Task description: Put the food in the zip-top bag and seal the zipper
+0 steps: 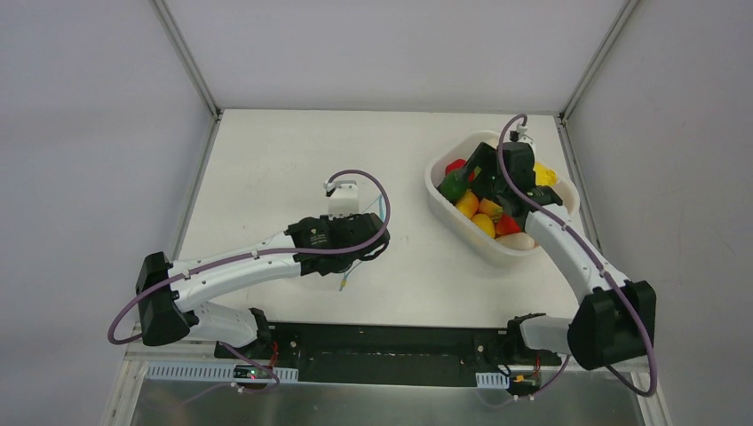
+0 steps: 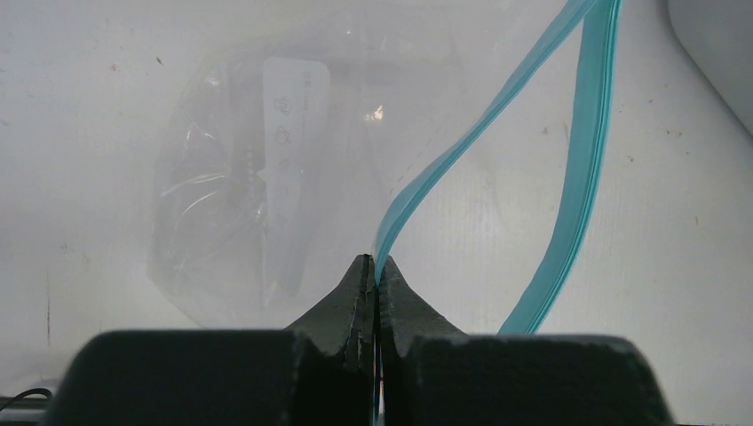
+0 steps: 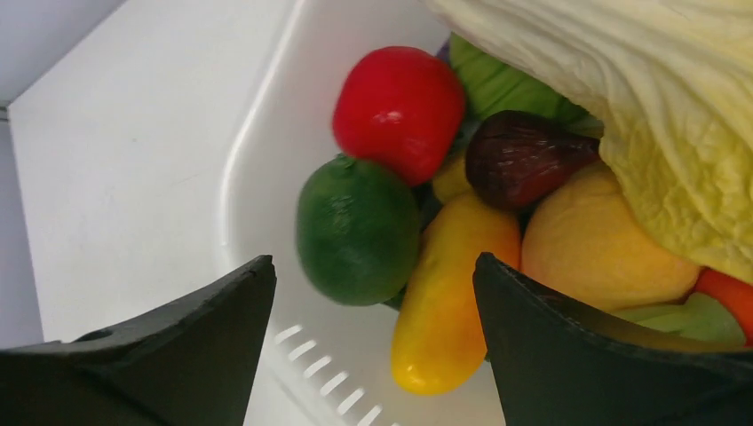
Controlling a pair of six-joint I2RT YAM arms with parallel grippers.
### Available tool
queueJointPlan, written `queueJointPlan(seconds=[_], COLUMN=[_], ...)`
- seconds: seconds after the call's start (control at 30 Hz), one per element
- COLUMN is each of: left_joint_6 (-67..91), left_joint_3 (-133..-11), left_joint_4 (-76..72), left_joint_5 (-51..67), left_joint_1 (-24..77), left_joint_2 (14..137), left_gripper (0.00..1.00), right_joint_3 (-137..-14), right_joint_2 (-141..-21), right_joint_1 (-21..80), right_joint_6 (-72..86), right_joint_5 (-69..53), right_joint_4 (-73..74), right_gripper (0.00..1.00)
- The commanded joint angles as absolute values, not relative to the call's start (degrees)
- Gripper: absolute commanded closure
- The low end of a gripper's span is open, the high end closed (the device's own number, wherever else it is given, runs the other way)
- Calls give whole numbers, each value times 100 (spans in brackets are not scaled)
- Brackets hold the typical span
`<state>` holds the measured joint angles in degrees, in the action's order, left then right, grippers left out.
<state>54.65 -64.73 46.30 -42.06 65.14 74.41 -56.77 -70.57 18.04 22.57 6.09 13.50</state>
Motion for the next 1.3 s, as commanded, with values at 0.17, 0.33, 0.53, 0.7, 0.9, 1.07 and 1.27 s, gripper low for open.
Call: queueJointPlan(seconds=[0.17, 0.33, 0.53, 0.7, 0.9, 1.07, 1.27], left_joint_6=[5324, 5265, 5202, 5188, 5183, 5150, 5115], left_joint_3=[-6406, -6492, -6600, -6618, -6618, -6644, -6608], left_joint_4=[4486, 4483, 4489, 4493, 4509, 4499, 4407], left_joint_5=[-4114, -4113, -4038, -3993, -3999, -3992, -3930], left_joint_1=[6486, 6486, 6491, 6486, 6486, 6491, 6486], left_joint_2=[7296, 7370, 7491, 7515, 7487, 7466, 7412], left_gripper=[100, 100, 100, 100, 100, 100, 100], right_joint_3=[-5890, -5849, -5842, -5903, -5540, -5347, -4985], right_joint_2=[-7914, -8057, -8264, -8297, -7584, -6903, -6181], right_joint_1=[1257, 1257, 1260, 1293, 1293, 1298, 1305], right_joint_6=[2562, 2608, 2500, 2356, 2354, 2446, 2976], right_joint_5=[-563, -1033, -1132, -967, -755, -806, -1522], right_joint_4=[687, 462, 519, 702, 380, 300, 118], right_gripper=[20, 20, 23, 37, 58, 62, 63])
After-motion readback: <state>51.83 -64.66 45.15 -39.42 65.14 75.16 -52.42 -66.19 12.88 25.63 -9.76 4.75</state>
